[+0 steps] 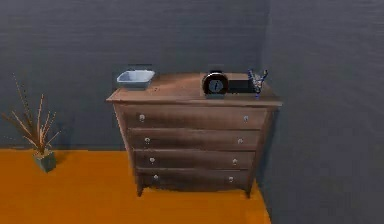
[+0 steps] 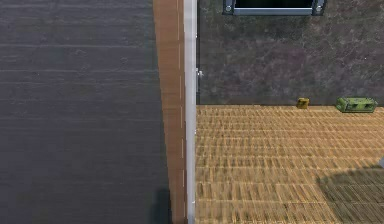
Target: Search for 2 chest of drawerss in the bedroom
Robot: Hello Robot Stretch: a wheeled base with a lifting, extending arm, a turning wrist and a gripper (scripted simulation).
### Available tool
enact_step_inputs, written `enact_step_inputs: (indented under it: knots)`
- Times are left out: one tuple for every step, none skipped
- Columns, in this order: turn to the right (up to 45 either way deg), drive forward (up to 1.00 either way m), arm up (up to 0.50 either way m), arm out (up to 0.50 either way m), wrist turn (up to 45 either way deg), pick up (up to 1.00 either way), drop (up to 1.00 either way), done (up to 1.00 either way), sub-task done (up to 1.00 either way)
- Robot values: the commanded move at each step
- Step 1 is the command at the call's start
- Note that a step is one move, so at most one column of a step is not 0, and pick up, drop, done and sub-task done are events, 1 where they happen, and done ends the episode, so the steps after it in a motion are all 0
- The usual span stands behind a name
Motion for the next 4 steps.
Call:
enact_step_inputs:
  knots:
    - [0.0,0.00,0.00,0.00,0.0,0.00,0.00,0.00,1.00]
    - [-45.0,0.00,0.00,0.00,0.0,0.00,0.00,0.00,0.00]
    - [-45.0,0.00,0.00,0.00,0.0,0.00,0.00,0.00,0.00]
    - [-45.0,0.00,0.00,0.00,0.0,0.00,0.00,0.00,0.00]
